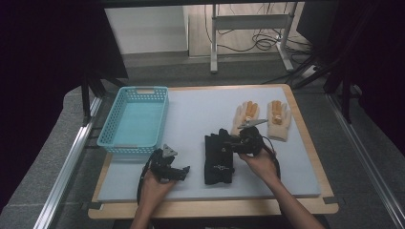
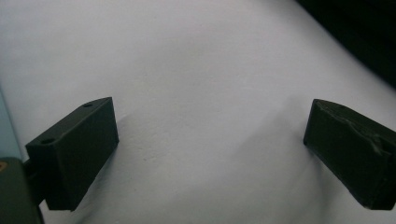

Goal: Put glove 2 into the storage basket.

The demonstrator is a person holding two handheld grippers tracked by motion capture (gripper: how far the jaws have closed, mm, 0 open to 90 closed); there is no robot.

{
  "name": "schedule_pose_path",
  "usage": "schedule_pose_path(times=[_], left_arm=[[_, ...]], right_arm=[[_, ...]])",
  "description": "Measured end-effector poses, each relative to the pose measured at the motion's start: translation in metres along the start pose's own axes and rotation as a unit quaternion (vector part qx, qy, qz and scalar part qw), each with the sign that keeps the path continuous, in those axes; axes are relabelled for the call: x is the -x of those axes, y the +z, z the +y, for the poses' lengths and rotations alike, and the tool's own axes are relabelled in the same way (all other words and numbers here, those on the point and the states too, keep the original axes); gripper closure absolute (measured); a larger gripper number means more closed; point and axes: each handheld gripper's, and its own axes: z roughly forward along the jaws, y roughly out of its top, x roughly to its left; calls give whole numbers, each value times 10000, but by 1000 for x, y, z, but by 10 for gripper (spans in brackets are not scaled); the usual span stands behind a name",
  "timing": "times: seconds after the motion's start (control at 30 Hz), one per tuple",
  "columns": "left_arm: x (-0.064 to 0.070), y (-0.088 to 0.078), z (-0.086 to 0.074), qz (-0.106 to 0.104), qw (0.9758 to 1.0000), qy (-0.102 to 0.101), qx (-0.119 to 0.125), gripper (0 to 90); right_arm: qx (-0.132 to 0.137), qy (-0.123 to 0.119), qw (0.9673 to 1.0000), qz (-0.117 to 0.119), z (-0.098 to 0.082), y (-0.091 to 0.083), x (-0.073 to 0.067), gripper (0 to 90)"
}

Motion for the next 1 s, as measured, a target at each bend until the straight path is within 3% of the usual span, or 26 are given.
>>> schedule_pose_path(times=[0.13,0.43,0.6,0.83,1.0], left_arm=[[0,0,0,2,10000,-2,3,35],[0,0,0,-1,10000,19,-16,35],[0,0,0,-3,10000,18,-17,35],[-2,-3,-2,4,10000,44,-31,41],[-12,-10,-9,102,9999,-89,-27,31]], right_arm=[[36,26,10000,-63,-1,-2,7,761],[-90,-313,9994,-147,-8,2,6,802],[-159,-371,9992,16,-26,-5,4,880],[-303,-422,9984,204,-57,-10,-2,884],[-355,-491,9974,384,-71,-12,-8,884]])
